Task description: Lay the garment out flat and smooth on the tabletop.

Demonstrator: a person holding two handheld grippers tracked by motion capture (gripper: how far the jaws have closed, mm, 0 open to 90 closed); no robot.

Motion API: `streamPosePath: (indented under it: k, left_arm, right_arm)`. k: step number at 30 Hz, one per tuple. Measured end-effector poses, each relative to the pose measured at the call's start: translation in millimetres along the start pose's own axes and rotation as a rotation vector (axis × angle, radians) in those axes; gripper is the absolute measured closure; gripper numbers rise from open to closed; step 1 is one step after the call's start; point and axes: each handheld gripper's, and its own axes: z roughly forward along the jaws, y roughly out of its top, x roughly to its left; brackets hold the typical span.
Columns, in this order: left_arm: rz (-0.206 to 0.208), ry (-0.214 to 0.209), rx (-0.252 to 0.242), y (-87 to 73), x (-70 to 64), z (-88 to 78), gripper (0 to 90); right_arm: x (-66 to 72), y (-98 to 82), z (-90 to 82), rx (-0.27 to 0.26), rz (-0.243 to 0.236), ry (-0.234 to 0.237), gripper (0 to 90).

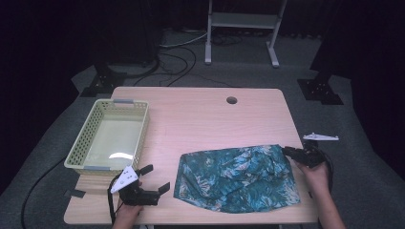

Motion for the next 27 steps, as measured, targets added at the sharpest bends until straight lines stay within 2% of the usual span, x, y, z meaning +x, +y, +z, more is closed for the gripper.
streamPosePath:
  k: [7, 9, 11, 13, 14, 16, 17, 19, 23, 25, 26, 27]
  left_arm:
    - [0.020, 0.008, 0.015, 0.4, -1.9, 1.3, 0.4]
    - [0.028, 0.007, 0.030, 1.0, -2.4, 2.4, 0.4]
    - [0.040, 0.013, 0.045, 1.3, -3.9, 4.7, 0.4]
    - [0.053, 0.016, 0.065, 1.9, -5.4, 6.4, 0.4]
    - [0.055, 0.011, 0.080, 2.1, -5.7, 7.4, 0.4]
    - [0.036, -0.014, 0.115, 2.5, -5.6, 9.3, 1.0]
    - [0.029, -0.029, 0.124, 2.3, -5.9, 9.5, 6.1]
    - [0.006, -0.041, 0.149, 2.0, -7.8, 11.5, 6.8]
    - [-0.048, -0.083, 0.224, 7.5, -17.5, 21.0, 6.9]
    - [-0.024, -0.123, 0.251, 13.1, -29.1, 26.4, 7.1]
    - [-0.006, -0.117, 0.261, 15.9, -37.4, 29.3, 11.5]
    - [0.008, -0.135, 0.270, 18.6, -45.3, 32.8, 12.3]
  right_arm:
    - [-16.2, -7.6, -3.0, 0.016, 0.031, -0.042, 74.5]
    - [-18.4, -8.8, -3.5, 0.019, 0.037, -0.039, 71.3]
    - [-18.3, -8.9, -4.6, 0.016, 0.034, -0.029, 61.2]
    - [-15.9, -7.6, -5.5, 0.003, 0.019, -0.022, 41.1]
    - [-14.1, -6.2, -5.6, 0.011, 0.014, -0.011, 36.6]
    - [-9.6, -3.2, -6.9, 0.027, -0.013, -0.001, 36.5]
    - [-7.0, -1.4, -8.4, 0.032, -0.027, 0.017, 36.4]
    - [-0.8, 2.5, -12.0, 0.027, -0.059, 0.043, 36.4]
    - [15.8, 9.1, -16.4, 0.036, -0.112, 0.173, 36.5]
    - [23.6, 11.4, -15.5, 0.044, -0.133, 0.237, 36.5]
    - [27.5, 12.4, -14.5, 0.054, -0.147, 0.263, 36.5]
    - [31.3, 13.1, -13.0, 0.063, -0.167, 0.279, 36.5]
